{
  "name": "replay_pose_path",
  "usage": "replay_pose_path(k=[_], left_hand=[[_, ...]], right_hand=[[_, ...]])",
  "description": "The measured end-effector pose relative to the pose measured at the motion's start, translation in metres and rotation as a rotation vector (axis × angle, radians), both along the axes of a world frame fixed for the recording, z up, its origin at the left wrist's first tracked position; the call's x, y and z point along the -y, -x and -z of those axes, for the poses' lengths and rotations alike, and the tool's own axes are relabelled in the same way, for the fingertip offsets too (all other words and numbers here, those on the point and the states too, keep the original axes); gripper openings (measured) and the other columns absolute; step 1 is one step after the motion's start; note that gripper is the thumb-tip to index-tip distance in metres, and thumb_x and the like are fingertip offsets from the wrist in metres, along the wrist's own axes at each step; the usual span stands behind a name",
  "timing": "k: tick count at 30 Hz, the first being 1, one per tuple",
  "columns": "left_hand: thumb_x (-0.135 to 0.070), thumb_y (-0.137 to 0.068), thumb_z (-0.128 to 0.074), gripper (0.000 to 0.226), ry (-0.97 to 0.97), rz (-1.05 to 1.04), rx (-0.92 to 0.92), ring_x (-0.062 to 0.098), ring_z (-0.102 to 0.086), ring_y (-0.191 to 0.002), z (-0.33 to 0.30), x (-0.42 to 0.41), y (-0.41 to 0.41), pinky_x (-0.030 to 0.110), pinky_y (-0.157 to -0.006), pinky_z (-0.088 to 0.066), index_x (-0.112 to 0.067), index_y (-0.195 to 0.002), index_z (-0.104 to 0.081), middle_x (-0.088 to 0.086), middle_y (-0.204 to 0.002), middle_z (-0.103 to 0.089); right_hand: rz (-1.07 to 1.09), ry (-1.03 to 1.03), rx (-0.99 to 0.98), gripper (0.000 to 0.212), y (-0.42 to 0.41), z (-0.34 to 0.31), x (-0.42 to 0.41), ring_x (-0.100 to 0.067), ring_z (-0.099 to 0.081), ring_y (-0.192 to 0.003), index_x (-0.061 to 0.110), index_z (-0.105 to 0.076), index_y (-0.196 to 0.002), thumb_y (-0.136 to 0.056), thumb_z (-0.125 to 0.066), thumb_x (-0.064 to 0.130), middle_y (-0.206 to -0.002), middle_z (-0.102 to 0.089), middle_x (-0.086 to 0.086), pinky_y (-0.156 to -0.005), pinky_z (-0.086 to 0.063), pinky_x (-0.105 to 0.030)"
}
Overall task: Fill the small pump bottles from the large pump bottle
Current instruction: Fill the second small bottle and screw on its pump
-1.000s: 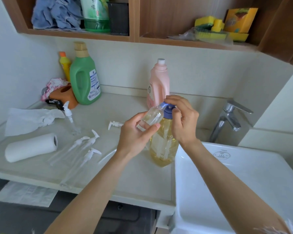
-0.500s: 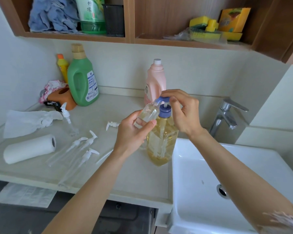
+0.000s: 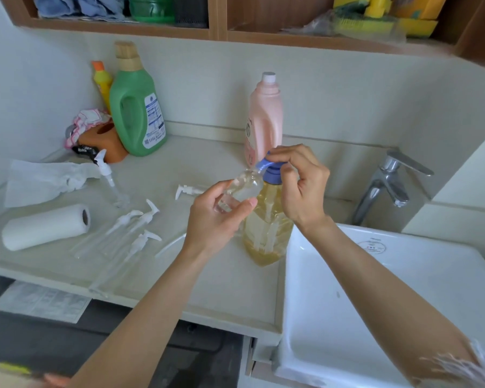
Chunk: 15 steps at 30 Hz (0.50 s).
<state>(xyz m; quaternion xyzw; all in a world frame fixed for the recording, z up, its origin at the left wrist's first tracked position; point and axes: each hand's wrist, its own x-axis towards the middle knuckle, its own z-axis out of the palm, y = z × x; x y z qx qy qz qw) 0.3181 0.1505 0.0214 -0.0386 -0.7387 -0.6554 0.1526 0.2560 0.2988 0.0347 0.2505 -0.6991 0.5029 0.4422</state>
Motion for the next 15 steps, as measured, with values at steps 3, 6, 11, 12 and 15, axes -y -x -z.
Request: replay_pose_path(k=[3, 6, 11, 12, 15], left_hand=[[-0.026, -0.076, -0.075, 0.032, 0.012, 0.004, -0.006, 0.007, -0.046, -0.043, -0.004, 0.000, -0.001, 0.017, -0.045, -0.038, -0.011, -0.103, -0.067, -0.011, -0.053, -0.052], [-0.034, -0.072, -0.069, 0.036, 0.006, 0.008, -0.004, 0.013, -0.046, -0.043, -0.012, -0.002, -0.003, 0.020, -0.043, -0.038, -0.013, -0.101, -0.067, -0.010, -0.056, -0.053], [-0.023, -0.082, -0.074, 0.026, 0.034, 0.008, 0.000, 0.013, -0.048, -0.045, -0.016, 0.001, -0.001, 0.022, -0.043, -0.040, -0.013, -0.105, -0.066, -0.012, -0.060, -0.054], [-0.022, -0.082, -0.074, 0.028, 0.029, 0.008, 0.003, 0.013, -0.048, -0.045, -0.015, 0.001, -0.001, 0.022, -0.043, -0.040, -0.011, -0.107, -0.065, -0.012, -0.061, -0.054], [-0.027, -0.078, -0.073, 0.034, 0.007, 0.016, -0.007, 0.013, -0.048, -0.044, -0.014, -0.001, 0.000, 0.022, -0.041, -0.040, -0.009, -0.106, -0.065, -0.009, -0.063, -0.054]], right_hand=[[-0.024, -0.039, 0.003, 0.035, -0.003, -0.006, -0.002, -0.020, -0.063, -0.086, 0.001, -0.073, -0.082, -0.080, -0.038, 0.008, -0.086, -0.069, -0.008, -0.079, -0.051, -0.036], [-0.047, -0.084, 0.016, 0.036, -0.003, -0.017, -0.008, -0.023, -0.065, -0.087, 0.001, -0.073, -0.085, -0.083, -0.038, 0.010, -0.088, -0.070, -0.009, -0.080, -0.050, -0.035], [-0.072, -0.136, 0.045, 0.038, -0.002, -0.038, -0.011, -0.018, -0.064, -0.084, 0.004, -0.074, -0.080, -0.089, -0.038, 0.013, -0.084, -0.067, -0.001, -0.077, -0.050, -0.033], [-0.068, -0.129, 0.051, 0.039, -0.002, -0.038, -0.009, -0.018, -0.065, -0.084, 0.004, -0.074, -0.080, -0.090, -0.038, 0.014, -0.084, -0.066, 0.001, -0.077, -0.051, -0.034], [-0.022, -0.079, 0.028, 0.038, -0.003, -0.026, -0.005, -0.022, -0.066, -0.087, 0.003, -0.074, -0.082, -0.092, -0.040, 0.014, -0.086, -0.068, 0.000, -0.079, -0.051, -0.037]])
